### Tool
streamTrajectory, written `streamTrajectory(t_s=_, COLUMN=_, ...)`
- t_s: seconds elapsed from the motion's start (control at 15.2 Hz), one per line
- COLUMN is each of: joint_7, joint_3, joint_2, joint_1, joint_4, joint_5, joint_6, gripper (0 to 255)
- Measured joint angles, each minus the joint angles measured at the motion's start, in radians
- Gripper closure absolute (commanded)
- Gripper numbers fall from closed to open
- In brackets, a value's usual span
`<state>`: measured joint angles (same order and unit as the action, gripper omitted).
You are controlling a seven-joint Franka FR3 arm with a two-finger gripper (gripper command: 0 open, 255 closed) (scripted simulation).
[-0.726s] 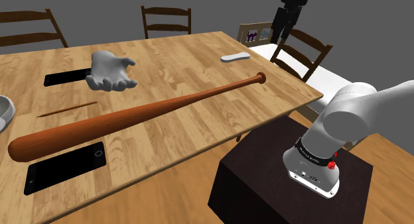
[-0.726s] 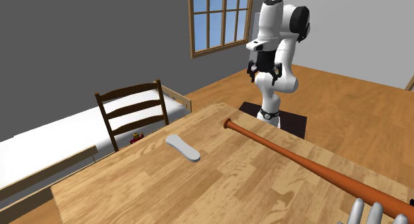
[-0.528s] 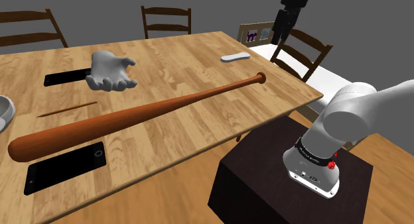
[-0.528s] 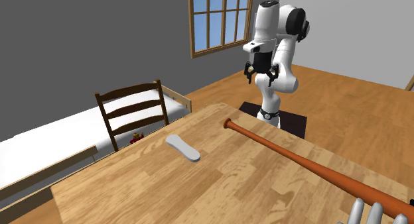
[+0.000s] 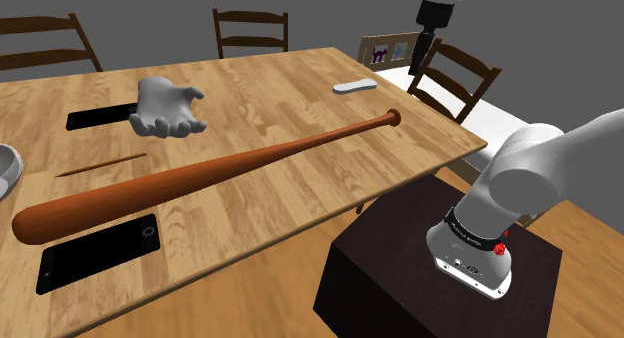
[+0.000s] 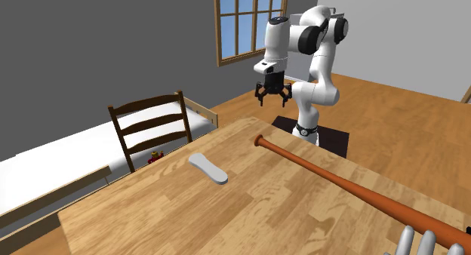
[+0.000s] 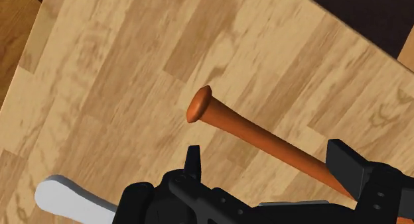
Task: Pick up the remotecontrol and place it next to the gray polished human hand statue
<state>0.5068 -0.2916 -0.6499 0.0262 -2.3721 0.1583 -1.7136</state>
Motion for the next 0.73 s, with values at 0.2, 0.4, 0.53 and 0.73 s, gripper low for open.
streamTrajectory(t_s=0.2, joint_7=0.138, joint_3=-0.072, joint_2=0.079, joint_1=0.02, joint_4=0.02, joint_5=0.027, joint_6=-0.07, gripper=0)
streamTrajectory(t_s=0.4, joint_7=0.27, joint_3=-0.137, joint_2=0.17, joint_1=0.048, joint_4=0.05, joint_5=0.035, joint_6=-0.14, gripper=0)
streamTrajectory(t_s=0.53, joint_7=0.368, joint_3=-0.185, joint_2=0.249, joint_1=0.069, joint_4=0.097, joint_5=0.027, joint_6=-0.177, gripper=0)
streamTrajectory(t_s=0.73, joint_7=0.523, joint_3=-0.253, joint_2=0.359, joint_1=0.094, joint_4=0.146, joint_5=0.003, joint_6=-0.243, gripper=0)
